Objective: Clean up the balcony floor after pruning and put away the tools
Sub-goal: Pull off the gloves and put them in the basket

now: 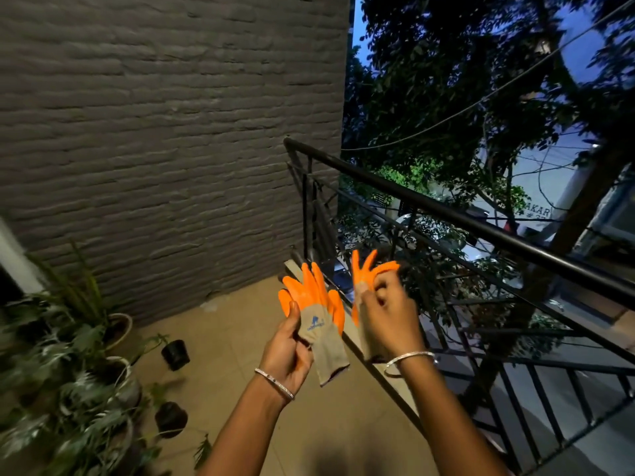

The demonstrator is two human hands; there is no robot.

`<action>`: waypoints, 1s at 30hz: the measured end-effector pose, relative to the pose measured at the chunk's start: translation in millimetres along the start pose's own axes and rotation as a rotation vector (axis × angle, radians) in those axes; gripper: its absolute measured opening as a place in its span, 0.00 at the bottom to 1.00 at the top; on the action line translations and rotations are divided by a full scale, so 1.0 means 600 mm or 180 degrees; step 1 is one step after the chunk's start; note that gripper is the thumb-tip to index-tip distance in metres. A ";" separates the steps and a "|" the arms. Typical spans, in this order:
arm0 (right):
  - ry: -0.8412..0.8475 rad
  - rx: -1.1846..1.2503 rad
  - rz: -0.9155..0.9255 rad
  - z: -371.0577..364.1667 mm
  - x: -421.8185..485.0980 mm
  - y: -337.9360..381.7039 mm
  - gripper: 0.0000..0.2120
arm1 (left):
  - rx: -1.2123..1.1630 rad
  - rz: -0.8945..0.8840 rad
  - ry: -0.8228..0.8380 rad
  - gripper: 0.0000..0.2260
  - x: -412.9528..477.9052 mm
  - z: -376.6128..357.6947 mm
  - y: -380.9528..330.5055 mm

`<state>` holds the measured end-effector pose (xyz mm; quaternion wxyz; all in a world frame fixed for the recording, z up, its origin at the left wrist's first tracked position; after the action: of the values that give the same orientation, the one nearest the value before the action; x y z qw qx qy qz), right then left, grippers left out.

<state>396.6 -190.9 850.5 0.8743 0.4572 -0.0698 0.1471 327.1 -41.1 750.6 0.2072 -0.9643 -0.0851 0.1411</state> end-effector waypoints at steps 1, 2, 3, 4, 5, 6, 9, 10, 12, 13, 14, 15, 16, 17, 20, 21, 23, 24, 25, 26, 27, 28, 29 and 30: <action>0.0132 -0.0035 0.0128 -0.028 -0.013 0.015 0.09 | 0.0217 -0.0099 0.0071 0.23 -0.007 -0.012 0.000; 0.0210 -0.0043 0.0231 -0.050 -0.026 0.027 0.09 | 0.0421 -0.0187 0.0114 0.24 -0.012 -0.020 0.000; 0.0261 -0.0049 0.0288 -0.067 -0.036 0.033 0.08 | 0.0579 -0.0264 0.0125 0.24 -0.018 -0.026 0.002; 0.0304 -0.0034 0.0307 -0.080 -0.044 0.036 0.08 | 0.0681 -0.0311 0.0152 0.23 -0.022 -0.029 0.004; 0.0345 0.0019 0.0303 -0.086 -0.051 0.039 0.07 | 0.0755 -0.0358 0.0205 0.21 -0.027 -0.033 0.005; 0.0372 0.0069 0.0302 -0.089 -0.055 0.041 0.07 | 0.0836 -0.0405 0.0256 0.20 -0.033 -0.038 0.003; 0.0461 0.0117 0.0365 -0.090 -0.061 0.048 0.07 | 0.1202 -0.0572 0.0372 0.19 -0.049 -0.057 -0.002; 0.0494 0.0105 0.0431 -0.090 -0.064 0.052 0.06 | 0.1345 -0.0623 0.0409 0.18 -0.050 -0.060 -0.003; 0.0585 0.0093 0.0562 -0.091 -0.070 0.063 0.04 | 0.1632 -0.0768 0.0460 0.20 -0.056 -0.071 -0.007; 0.0640 0.0106 0.0630 -0.091 -0.073 0.070 0.02 | 0.1724 -0.0854 0.0471 0.21 -0.058 -0.077 -0.012; 0.0701 0.0117 0.0691 -0.091 -0.075 0.077 0.01 | 0.1751 -0.0928 0.0502 0.22 -0.058 -0.083 -0.016; 0.0767 0.0143 0.0745 -0.091 -0.077 0.084 0.01 | 0.1700 -0.1015 0.0494 0.22 -0.059 -0.090 -0.023; 0.0820 0.0189 0.0801 -0.091 -0.076 0.090 0.02 | 0.1559 -0.1066 0.0469 0.22 -0.060 -0.096 -0.030; 0.0876 0.0210 0.0845 -0.093 -0.074 0.092 0.04 | 0.1347 -0.1046 0.0445 0.22 -0.060 -0.101 -0.033; 0.1124 -0.0238 0.0934 -0.102 -0.073 0.091 0.12 | 0.1043 -0.0838 0.0493 0.23 -0.058 -0.103 -0.028; 0.1191 -0.0444 0.0996 -0.103 -0.076 0.093 0.19 | 0.1028 -0.0742 0.0482 0.23 -0.058 -0.101 -0.023; 0.1258 -0.0721 0.1165 -0.105 -0.084 0.096 0.26 | 0.0948 -0.0644 0.0321 0.21 -0.055 -0.086 -0.021; 0.1299 -0.0724 0.1262 -0.108 -0.089 0.099 0.26 | 0.0904 -0.0690 0.0237 0.20 -0.054 -0.079 -0.025; 0.1335 -0.0639 0.1328 -0.109 -0.090 0.100 0.24 | 0.0867 -0.0759 0.0156 0.18 -0.051 -0.073 -0.030; 0.1346 -0.0504 0.1361 -0.107 -0.090 0.097 0.21 | 0.0826 -0.0810 0.0074 0.18 -0.048 -0.065 -0.033; 0.1251 -0.0321 0.1360 -0.100 -0.086 0.094 0.18 | 0.0737 -0.0794 -0.0002 0.18 -0.046 -0.059 -0.034; 0.1026 -0.0095 0.1285 -0.084 -0.078 0.089 0.17 | 0.0595 -0.0728 -0.0077 0.17 -0.042 -0.051 -0.033; 0.0724 0.0150 0.1137 -0.060 -0.068 0.082 0.16 | 0.0453 -0.0667 -0.0161 0.17 -0.042 -0.044 -0.033; 0.0370 0.0377 0.0900 -0.035 -0.057 0.068 0.14 | 0.0352 -0.0604 -0.0237 0.17 -0.041 -0.037 -0.033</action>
<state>350.9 -158.6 861.5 0.8190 0.4843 -0.0740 0.2988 308.2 -36.8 784.3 0.2692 -0.9331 -0.1757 0.1611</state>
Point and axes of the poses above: each hand's wrist, its own x-axis towards the middle knuckle, its own z-axis out of the back of the hand, y = z × x, the point moved 10 cm from there along x, towards the middle knuckle, and after that the axes turned 11 degrees about -x, right-handed, at the moved point
